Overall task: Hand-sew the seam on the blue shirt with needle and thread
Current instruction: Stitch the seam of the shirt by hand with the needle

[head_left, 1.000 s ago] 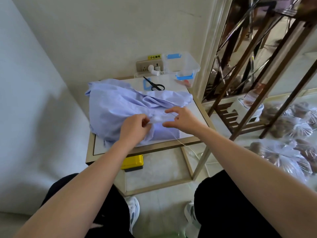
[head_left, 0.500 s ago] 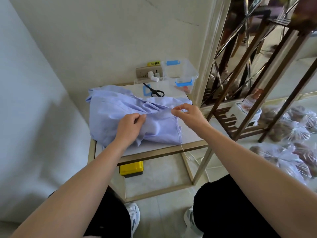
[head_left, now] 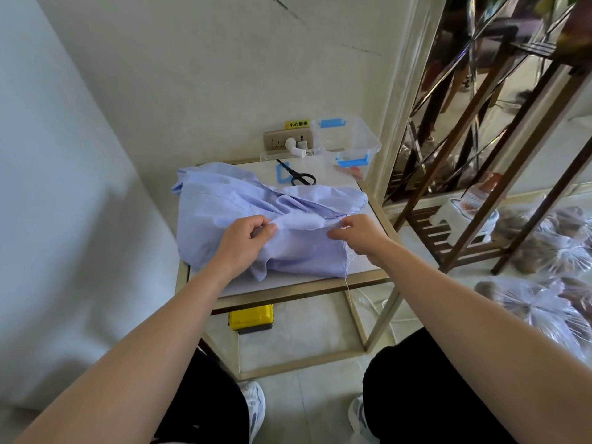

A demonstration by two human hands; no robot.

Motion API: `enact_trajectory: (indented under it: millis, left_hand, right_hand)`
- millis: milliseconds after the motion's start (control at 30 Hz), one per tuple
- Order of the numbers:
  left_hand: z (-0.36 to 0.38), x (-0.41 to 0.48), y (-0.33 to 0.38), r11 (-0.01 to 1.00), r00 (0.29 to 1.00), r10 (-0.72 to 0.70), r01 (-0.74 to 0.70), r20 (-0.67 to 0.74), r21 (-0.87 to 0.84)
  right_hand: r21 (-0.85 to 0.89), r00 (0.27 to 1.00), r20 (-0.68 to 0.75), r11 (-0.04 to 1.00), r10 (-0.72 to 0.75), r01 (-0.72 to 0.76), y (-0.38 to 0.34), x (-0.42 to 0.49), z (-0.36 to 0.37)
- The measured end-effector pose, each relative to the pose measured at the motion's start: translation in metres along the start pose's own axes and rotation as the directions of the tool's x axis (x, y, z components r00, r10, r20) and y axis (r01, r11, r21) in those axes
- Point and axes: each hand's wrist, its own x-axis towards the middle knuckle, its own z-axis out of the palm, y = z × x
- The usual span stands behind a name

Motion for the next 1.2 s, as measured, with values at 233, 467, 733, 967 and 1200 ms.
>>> enact_trajectory:
  millis: [233, 467, 733, 967, 1200]
  left_hand:
    - [0.004, 0.017, 0.016, 0.962, 0.968, -0.244, 0.234, 0.055, 0.144]
    - [0.032, 0.051, 0.027, 0.848, 0.830, -0.500, 0.527, 0.248, -0.053]
    - [0.044, 0.071, 0.023, 0.760, 0.773, -0.522, 0.614, 0.361, -0.215]
    - [0.056, 0.080, 0.034, 0.881, 0.898, -0.295, 0.388, 0.326, -0.269]
    - [0.054, 0.077, 0.040, 0.909, 0.949, -0.169, 0.254, 0.266, -0.329]
  right_hand:
    - [0.041, 0.994, 0.053, 0.995, -0.092, 0.090, 0.003, 0.003, -0.003]
    - [0.084, 0.978, 0.165, 0.990, -0.129, 0.116, 0.008, 0.008, -0.012]
    - [0.125, 0.932, 0.347, 0.990, -0.107, 0.067, 0.007, 0.015, -0.026]
    - [0.158, 0.925, 0.356, 0.984, -0.131, 0.078, 0.003, 0.022, -0.029]
    - [0.234, 0.985, 0.114, 0.967, -0.130, 0.101, 0.003, 0.026, -0.030]
